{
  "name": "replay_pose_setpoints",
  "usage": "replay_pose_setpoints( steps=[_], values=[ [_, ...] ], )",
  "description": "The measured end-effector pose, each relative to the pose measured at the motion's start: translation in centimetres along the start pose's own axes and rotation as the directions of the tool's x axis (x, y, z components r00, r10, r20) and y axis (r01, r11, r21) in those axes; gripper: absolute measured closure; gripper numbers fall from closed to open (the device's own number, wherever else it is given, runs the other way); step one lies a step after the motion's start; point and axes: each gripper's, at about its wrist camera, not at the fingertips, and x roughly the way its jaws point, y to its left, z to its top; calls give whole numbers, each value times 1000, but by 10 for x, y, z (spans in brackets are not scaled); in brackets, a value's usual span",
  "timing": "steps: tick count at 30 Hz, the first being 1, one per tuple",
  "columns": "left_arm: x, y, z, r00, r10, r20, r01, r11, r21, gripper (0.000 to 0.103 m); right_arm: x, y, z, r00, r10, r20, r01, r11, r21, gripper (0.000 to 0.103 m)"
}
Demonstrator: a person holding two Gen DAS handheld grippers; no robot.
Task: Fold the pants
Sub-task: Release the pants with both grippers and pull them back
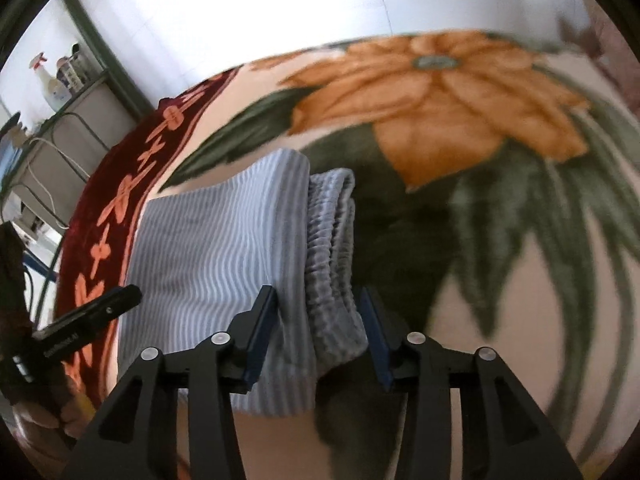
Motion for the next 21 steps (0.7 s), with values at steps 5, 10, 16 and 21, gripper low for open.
replay_pose_setpoints(
  steps=[5,10,16,21],
  values=[
    [-10,5,-18,1000,0,-18,-1,999,-46,50,-13,18,-17,1000,11,27,-10,998,-68,59],
    [7,8,-35,998,32,-52,-34,999,-38,46,24,13,-30,995,-77,-58,69,990,-120,59],
    [-4,1,-36,998,55,-31,-56,998,-17,44,15,3,-32,997,-40,-68,38,999,-37,56],
    [-26,-12,-43,996,84,-10,-84,996,23,41,-16,14,-39,999,-35,-23,34,998,-43,56]
  ],
)
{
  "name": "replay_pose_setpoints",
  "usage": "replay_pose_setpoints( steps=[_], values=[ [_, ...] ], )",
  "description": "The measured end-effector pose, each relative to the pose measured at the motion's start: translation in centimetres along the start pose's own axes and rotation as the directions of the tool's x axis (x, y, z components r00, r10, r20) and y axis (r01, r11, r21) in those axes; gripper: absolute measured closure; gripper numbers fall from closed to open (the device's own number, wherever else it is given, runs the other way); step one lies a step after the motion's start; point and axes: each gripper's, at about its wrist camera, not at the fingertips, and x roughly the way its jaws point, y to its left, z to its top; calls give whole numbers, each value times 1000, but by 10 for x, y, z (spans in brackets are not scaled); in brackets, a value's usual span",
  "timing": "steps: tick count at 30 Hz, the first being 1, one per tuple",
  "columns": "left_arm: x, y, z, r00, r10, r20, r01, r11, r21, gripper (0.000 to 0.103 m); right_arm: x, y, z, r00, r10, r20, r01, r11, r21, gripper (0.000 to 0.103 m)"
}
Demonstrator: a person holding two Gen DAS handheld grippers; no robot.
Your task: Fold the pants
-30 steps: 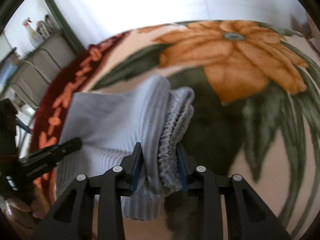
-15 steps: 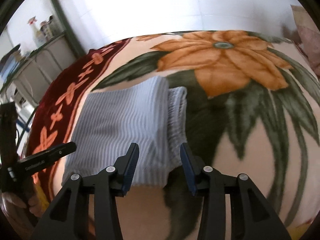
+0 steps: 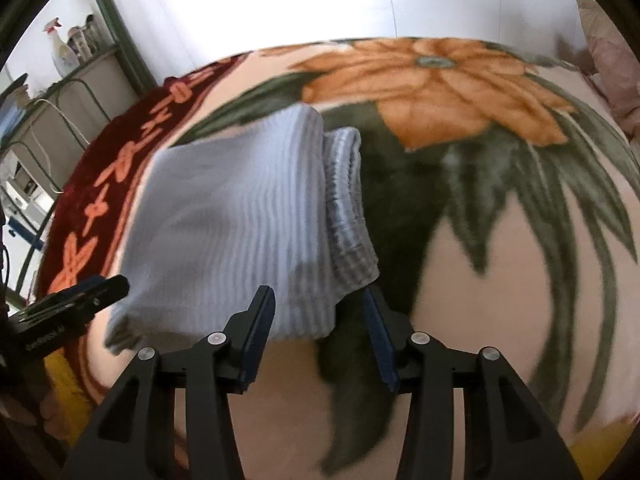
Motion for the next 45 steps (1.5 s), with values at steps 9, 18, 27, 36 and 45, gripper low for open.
replay_pose_setpoints(
  steps=[9,18,27,36,45],
  values=[
    [-34,-17,-35,1000,23,8,-23,999,30,22,-23,14,-30,1000,5,14,-4,1000,-15,44],
    [-21,-24,-63,999,38,-20,-38,999,31,19,-15,11,-56,1000,-20,13,21,999,-31,43],
    [-7,-27,-70,999,30,-39,-29,999,23,19,-7,9,-58,1000,-19,10,20,999,-31,43],
    [-3,-25,-71,998,52,-44,-52,998,18,19,-2,5,-59,1000,-30,-5,30,999,-17,43],
    [-3,-24,-71,997,70,-35,-69,997,30,19,0,3,-59,999,-33,-13,32,999,-17,43]
  ],
)
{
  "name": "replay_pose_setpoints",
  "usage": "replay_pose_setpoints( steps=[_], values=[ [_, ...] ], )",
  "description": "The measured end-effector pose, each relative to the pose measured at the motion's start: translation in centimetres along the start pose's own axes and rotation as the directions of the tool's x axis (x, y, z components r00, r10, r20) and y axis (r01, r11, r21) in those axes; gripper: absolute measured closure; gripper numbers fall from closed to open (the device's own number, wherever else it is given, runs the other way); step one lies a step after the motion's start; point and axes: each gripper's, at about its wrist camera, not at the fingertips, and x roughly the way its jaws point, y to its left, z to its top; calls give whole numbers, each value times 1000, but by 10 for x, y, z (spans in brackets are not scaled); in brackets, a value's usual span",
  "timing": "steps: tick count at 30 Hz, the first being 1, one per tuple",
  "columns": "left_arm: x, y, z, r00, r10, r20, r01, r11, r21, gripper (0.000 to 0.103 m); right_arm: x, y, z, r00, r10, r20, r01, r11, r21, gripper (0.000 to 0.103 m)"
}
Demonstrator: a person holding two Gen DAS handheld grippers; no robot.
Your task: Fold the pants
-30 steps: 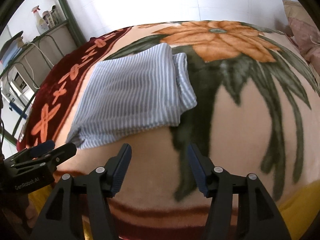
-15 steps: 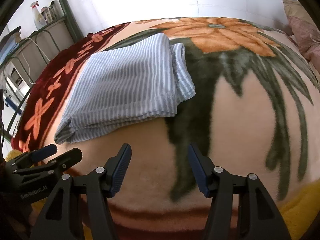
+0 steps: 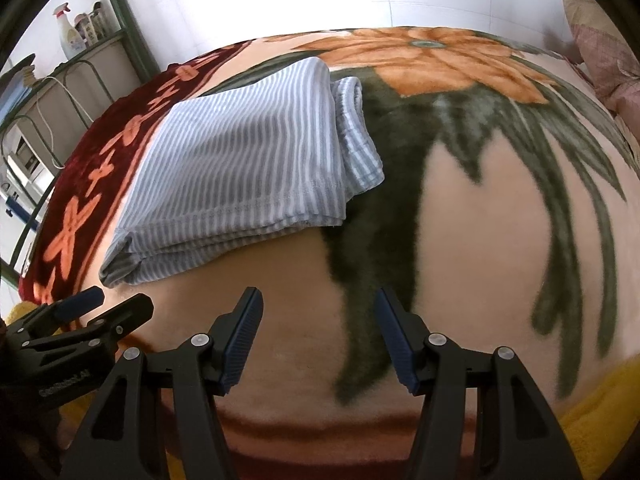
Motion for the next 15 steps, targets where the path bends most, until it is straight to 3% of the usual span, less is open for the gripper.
replay_pose_setpoints(
  steps=[15],
  values=[
    [0,0,1,1000,6,7,-6,1000,8,19,2,-3,-1,1000,-2,-4,2,1000,-2,43]
  ],
)
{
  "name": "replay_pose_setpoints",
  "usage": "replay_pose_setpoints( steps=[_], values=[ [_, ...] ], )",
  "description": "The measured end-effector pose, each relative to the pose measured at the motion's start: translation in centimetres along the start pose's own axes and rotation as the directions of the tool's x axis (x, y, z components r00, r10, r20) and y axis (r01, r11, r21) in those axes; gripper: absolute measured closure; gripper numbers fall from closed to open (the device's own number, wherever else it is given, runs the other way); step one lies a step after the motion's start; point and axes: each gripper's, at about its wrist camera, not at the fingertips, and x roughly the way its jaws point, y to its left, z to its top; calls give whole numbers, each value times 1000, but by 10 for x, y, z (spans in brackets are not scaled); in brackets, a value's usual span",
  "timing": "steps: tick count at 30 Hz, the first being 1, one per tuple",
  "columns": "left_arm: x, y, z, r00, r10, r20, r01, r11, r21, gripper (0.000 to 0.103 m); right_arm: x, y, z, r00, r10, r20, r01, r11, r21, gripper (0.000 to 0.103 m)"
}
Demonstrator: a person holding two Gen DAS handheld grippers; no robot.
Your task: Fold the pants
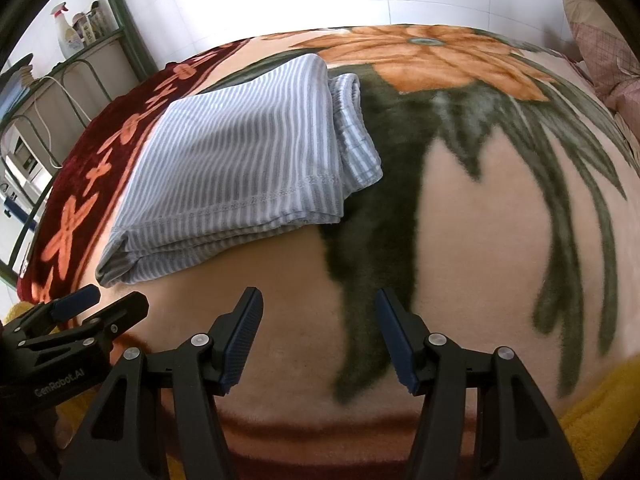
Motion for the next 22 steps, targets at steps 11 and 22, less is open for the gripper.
replay_pose_setpoints(
  steps=[11,22],
  values=[
    [0,1,-1,1000,1,-2,-1,1000,0,19,1,0,-1,1000,0,1,0,1000,5,43],
    [2,2,2,1000,-18,-10,18,1000,-7,19,0,-1,-2,1000,-20,0,20,1000,5,43]
  ],
)
